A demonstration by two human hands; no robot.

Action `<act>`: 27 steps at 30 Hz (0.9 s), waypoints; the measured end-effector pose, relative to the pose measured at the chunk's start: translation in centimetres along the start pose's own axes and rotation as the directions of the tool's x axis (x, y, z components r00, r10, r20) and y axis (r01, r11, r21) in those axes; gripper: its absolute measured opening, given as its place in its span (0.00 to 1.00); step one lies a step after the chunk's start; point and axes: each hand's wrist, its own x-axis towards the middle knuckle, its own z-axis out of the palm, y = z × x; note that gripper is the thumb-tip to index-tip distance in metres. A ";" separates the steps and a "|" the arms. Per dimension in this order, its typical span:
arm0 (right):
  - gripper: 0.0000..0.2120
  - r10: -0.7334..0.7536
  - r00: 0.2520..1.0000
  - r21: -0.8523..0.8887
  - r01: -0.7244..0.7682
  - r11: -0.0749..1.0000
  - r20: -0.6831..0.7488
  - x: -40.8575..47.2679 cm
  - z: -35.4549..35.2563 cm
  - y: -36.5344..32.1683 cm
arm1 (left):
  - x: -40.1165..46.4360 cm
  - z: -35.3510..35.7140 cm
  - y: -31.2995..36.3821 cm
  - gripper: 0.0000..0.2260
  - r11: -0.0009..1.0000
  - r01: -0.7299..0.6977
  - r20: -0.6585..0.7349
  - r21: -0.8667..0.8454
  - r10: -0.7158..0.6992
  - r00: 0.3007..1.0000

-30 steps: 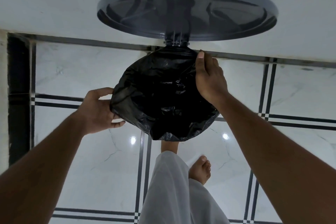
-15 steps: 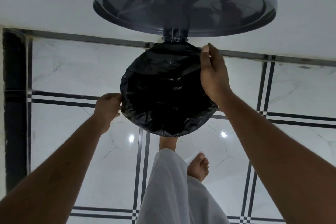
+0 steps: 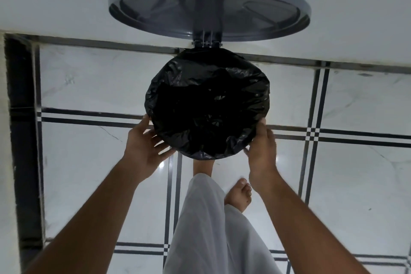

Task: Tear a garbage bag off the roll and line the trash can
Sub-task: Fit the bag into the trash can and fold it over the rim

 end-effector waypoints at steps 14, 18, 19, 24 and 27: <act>0.19 0.128 0.983 0.231 -0.156 0.960 0.133 1.5 0.1 -0.1 | 0.4 0.7 0.2 0.14 0.991 -0.129 0.076 0.029 0.127 0.989; 0.20 0.130 0.960 0.252 -0.194 0.948 0.248 2.5 0.0 -0.2 | 0.8 0.6 0.0 0.19 0.989 -0.140 0.056 -0.039 0.142 0.988; 0.19 0.131 0.957 0.257 -0.199 0.946 0.259 2.6 -0.1 -0.2 | 1.0 0.5 -0.1 0.20 0.988 -0.138 0.053 -0.066 0.142 0.988; 0.15 0.198 0.950 0.292 -0.265 0.919 0.241 3.4 -0.3 -0.2 | 2.4 -0.5 -0.2 0.17 0.995 -0.086 0.023 -0.041 0.087 0.996; 0.11 0.229 0.946 0.263 -0.288 0.921 0.231 4.0 -0.3 -0.3 | 3.0 -0.3 0.3 0.11 0.996 -0.069 -0.004 0.053 0.070 0.998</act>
